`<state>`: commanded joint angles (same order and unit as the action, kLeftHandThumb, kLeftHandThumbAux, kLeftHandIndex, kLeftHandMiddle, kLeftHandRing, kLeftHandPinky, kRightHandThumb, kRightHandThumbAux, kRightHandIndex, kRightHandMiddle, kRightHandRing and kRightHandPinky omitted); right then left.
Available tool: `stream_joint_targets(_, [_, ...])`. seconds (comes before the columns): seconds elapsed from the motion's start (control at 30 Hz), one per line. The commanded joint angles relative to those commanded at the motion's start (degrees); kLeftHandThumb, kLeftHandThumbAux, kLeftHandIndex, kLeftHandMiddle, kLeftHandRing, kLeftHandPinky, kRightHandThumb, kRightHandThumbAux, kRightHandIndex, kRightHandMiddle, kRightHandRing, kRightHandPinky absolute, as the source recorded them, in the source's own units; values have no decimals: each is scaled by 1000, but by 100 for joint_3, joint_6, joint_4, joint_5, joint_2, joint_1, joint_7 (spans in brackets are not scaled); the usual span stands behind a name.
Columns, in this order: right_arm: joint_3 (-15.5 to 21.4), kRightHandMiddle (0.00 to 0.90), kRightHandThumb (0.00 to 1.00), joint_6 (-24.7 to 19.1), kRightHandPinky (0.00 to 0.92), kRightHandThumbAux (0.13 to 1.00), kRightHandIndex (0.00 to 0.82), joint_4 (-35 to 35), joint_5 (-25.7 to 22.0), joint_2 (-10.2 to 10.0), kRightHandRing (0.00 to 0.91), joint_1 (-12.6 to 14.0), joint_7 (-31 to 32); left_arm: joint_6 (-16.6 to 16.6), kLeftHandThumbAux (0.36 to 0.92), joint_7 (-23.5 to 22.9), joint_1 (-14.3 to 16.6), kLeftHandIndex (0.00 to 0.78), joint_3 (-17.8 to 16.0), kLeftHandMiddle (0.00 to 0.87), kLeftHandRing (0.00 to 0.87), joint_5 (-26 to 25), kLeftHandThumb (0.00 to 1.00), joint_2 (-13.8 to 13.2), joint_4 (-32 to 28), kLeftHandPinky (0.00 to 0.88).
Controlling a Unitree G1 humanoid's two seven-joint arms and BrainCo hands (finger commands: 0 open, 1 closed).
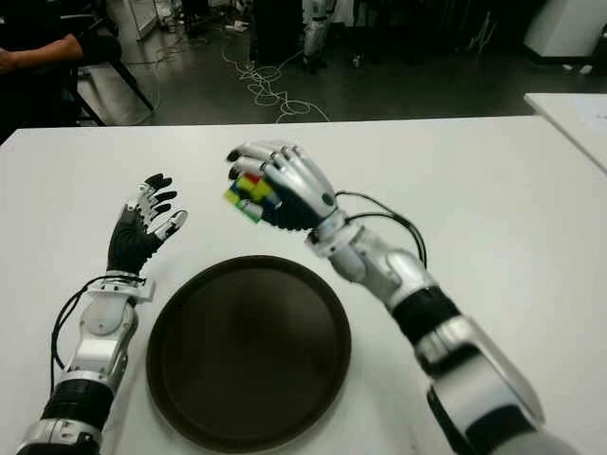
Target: Pick up the Rubik's Cube and put it in the plate
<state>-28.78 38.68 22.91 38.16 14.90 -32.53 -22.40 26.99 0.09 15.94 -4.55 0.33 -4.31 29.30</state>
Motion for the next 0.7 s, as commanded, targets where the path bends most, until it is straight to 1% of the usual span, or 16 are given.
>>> stream_joint_targets(0.07, [36,660,690,-28,732,733,423,-148,-56,-4,699,107,185,-63,665,-22,-5,119,-5,160,161,-53,60,11,-33,155])
stream_joint_targets(0.17, [-3,660,691,-22,729,733,423,-358,-348,81,699,242,869,-239,677,-100,-22,120,-34,162,160,-216,61,46,-156,151])
stream_joint_targets(0.2, [-47,660,691,-20,728,732,423,-441,-544,147,698,258,1257,-316,681,-119,-37,120,-38,162,159,-257,60,59,-232,149])
stream_joint_targets(0.3, [-72,659,692,-53,716,732,423,-649,-940,255,695,316,2056,-464,710,-145,-72,124,-36,171,165,-311,63,71,-390,157])
stream_joint_targets(0.37, [-22,659,692,-81,712,732,423,-732,-1037,255,694,360,2288,-515,719,-149,-85,125,-34,174,168,-319,63,74,-442,160])
stream_joint_targets(0.47, [-1,650,692,-160,696,732,423,-937,-1328,376,683,486,2852,-658,726,-119,-117,126,-46,177,173,-323,67,94,-568,166])
stream_joint_targets(0.5, [19,647,691,-179,690,732,423,-978,-1371,381,678,511,2956,-687,728,-118,-125,126,-49,178,174,-323,69,97,-595,168])
stream_joint_targets(0.63, [202,640,691,-213,674,733,423,-1275,-1641,601,667,790,3359,-866,730,-82,-154,127,-73,179,178,-316,87,113,-724,184])
stream_joint_targets(0.7, [284,640,690,-213,672,733,423,-1351,-1699,633,665,887,3445,-922,729,-76,-163,128,-83,179,180,-301,95,116,-763,190])
